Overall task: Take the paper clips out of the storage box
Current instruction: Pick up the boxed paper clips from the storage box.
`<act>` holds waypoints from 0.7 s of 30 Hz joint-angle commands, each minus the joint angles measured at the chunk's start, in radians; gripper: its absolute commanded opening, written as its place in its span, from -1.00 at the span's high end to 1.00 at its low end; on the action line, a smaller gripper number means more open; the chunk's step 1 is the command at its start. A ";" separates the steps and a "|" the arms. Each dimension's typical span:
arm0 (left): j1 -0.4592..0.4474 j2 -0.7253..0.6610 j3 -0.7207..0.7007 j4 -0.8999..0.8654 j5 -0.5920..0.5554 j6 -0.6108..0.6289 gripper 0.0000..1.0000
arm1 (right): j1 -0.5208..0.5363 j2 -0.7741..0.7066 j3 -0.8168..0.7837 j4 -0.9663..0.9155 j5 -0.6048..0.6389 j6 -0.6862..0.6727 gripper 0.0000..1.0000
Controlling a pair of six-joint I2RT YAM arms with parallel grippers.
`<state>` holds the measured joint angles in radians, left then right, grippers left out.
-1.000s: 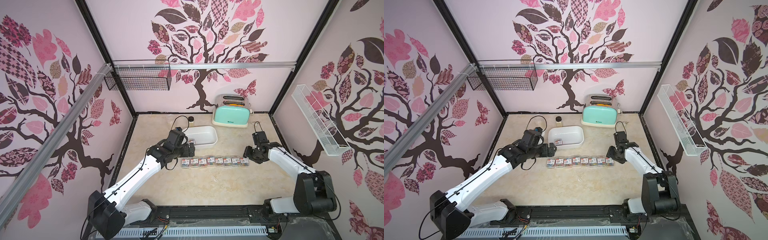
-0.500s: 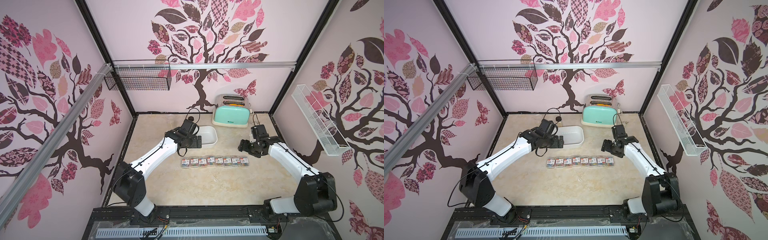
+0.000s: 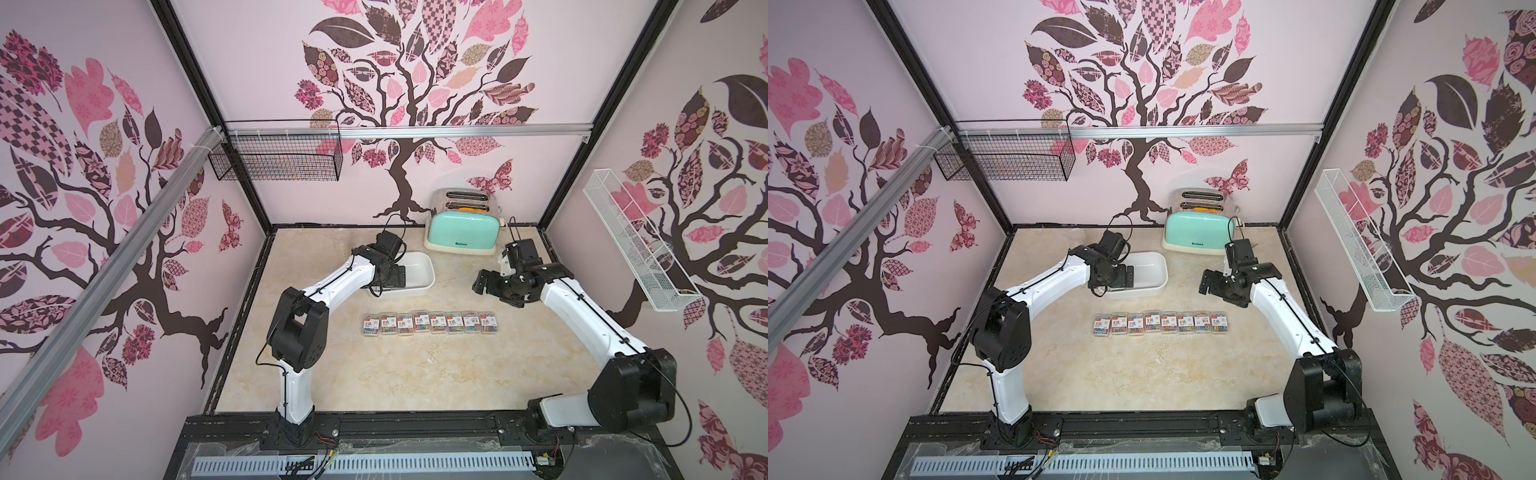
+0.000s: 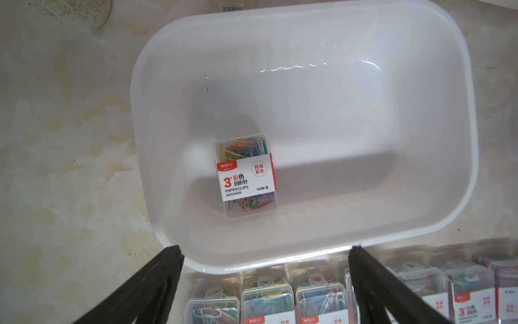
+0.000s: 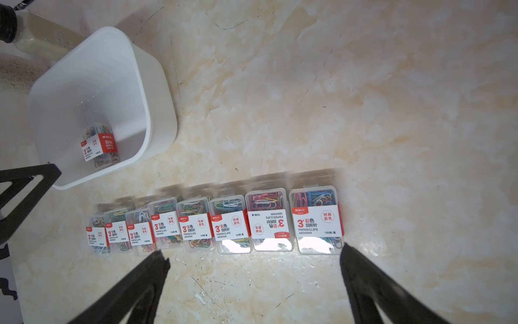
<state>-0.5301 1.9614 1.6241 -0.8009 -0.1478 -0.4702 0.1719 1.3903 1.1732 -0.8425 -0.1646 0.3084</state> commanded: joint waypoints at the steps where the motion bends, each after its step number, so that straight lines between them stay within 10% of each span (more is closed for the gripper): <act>1: 0.005 0.056 0.056 -0.018 -0.032 0.015 -0.96 | 0.005 0.003 0.025 -0.009 -0.024 -0.014 -0.99; 21: 0.027 0.284 0.180 -0.022 -0.054 -0.010 -0.96 | 0.005 0.007 0.044 -0.013 -0.026 -0.021 -0.99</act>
<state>-0.5030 2.2200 1.7748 -0.8238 -0.2142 -0.4740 0.1719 1.3918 1.1740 -0.8455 -0.1867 0.2977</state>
